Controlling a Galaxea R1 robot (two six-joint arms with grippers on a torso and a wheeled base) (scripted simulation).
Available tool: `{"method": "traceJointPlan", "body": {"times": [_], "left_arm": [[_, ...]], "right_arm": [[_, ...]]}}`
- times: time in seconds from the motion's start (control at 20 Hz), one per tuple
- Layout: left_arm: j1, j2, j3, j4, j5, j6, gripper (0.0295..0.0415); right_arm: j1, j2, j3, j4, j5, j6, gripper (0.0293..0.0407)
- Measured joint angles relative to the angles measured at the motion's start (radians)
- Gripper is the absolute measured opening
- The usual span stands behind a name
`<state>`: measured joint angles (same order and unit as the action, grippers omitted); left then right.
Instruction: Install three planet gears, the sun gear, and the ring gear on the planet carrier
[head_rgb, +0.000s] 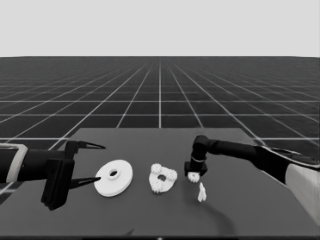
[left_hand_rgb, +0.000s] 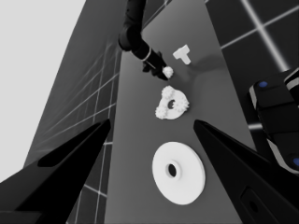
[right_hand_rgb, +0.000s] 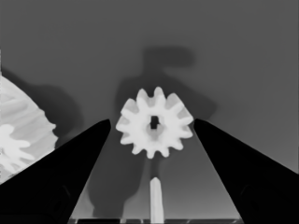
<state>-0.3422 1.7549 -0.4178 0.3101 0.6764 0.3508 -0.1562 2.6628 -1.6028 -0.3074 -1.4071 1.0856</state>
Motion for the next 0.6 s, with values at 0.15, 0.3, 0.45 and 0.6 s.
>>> {"method": "traceJointPlan", "body": {"times": [0.15,0.3,0.45,0.6], "left_arm": [[0.0,0.0,0.0,0.0,0.0,0.0,0.0385],[0.0,0.0,0.0,0.0,0.0,0.0,0.0385],[0.0,0.0,0.0,0.0,0.0,0.0,0.0385],[0.0,0.0,0.0,0.0,0.0,0.0,0.0385]], "right_arm": [[-0.002,0.001,-0.003,-0.002,0.002,-0.001,0.0314],[-0.002,0.001,-0.004,-0.002,0.002,-0.002,0.0312],[-0.002,0.002,-0.004,-0.002,0.002,-0.002,0.0312],[0.1,-0.057,0.151,0.115,-0.096,0.07,0.0312]]}}
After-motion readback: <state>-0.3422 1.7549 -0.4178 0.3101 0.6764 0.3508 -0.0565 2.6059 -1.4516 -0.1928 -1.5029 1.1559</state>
